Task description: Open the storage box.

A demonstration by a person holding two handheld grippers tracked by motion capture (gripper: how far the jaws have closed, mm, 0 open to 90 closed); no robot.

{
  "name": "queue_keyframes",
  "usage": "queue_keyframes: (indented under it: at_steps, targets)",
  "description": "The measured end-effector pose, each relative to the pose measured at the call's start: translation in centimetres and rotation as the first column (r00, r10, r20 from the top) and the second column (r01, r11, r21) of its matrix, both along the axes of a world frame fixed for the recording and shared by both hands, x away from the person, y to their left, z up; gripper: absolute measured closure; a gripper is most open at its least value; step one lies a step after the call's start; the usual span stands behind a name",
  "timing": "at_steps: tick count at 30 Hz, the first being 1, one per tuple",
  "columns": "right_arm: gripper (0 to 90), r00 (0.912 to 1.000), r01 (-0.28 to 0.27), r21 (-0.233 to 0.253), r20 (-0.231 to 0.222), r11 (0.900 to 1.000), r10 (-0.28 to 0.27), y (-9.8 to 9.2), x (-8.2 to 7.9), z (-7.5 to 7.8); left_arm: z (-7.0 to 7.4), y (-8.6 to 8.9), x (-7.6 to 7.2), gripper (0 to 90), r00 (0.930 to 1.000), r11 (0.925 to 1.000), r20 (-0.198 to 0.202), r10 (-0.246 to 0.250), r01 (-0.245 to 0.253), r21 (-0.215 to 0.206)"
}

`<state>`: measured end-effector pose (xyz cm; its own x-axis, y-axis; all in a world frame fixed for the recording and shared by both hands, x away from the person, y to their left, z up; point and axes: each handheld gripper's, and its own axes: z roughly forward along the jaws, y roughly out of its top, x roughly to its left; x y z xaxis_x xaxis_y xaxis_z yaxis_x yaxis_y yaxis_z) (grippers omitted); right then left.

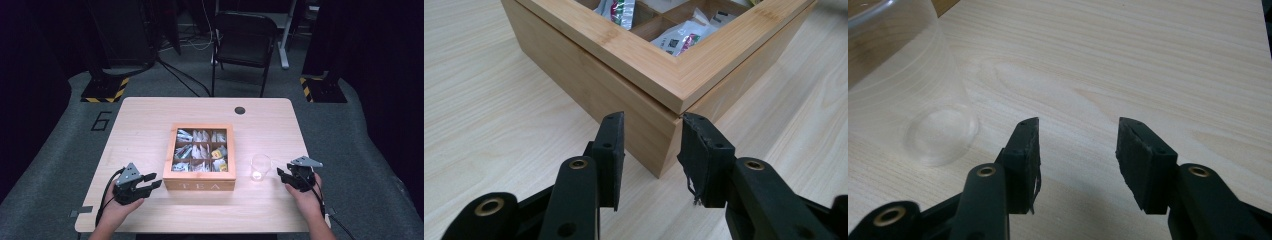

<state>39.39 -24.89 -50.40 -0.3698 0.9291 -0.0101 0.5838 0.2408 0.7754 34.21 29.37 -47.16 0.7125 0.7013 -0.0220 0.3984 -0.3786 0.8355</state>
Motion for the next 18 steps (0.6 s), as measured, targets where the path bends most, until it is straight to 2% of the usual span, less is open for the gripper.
queue_keyframes:
  at_steps: [1,4,5,13,18]
  targets:
    - [51.6,1.0000,0.005,0.003,-0.004,1.000,-0.005,0.0,0.0,0.0,0.0,-0.1,0.0,61.8,0.9999,1.0000,-0.011,-0.008,0.008,-0.002]
    - [51.3,1.0000,0.005,0.001,-0.004,1.000,-0.005,0.0,0.0,0.0,-0.1,-0.3,0.0,61.8,1.0000,1.0000,0.000,-0.004,0.004,-0.007]
    - [51.3,1.0000,0.005,0.001,-0.002,1.000,-0.005,0.0,0.0,0.0,-0.1,-0.4,0.0,61.8,0.9998,0.9999,-0.011,-0.014,0.014,0.006]
    - [51.1,1.0000,0.004,0.000,0.000,1.000,-0.004,0.0,0.0,0.0,-0.5,-0.8,0.3,62.7,0.9999,1.0000,-0.014,0.003,-0.003,-0.009]
    - [50.9,1.0000,0.002,-0.001,0.003,1.000,-0.002,-0.1,0.0,0.2,-0.6,-1.1,0.3,62.8,0.9999,1.0000,-0.016,0.001,-0.001,-0.002]
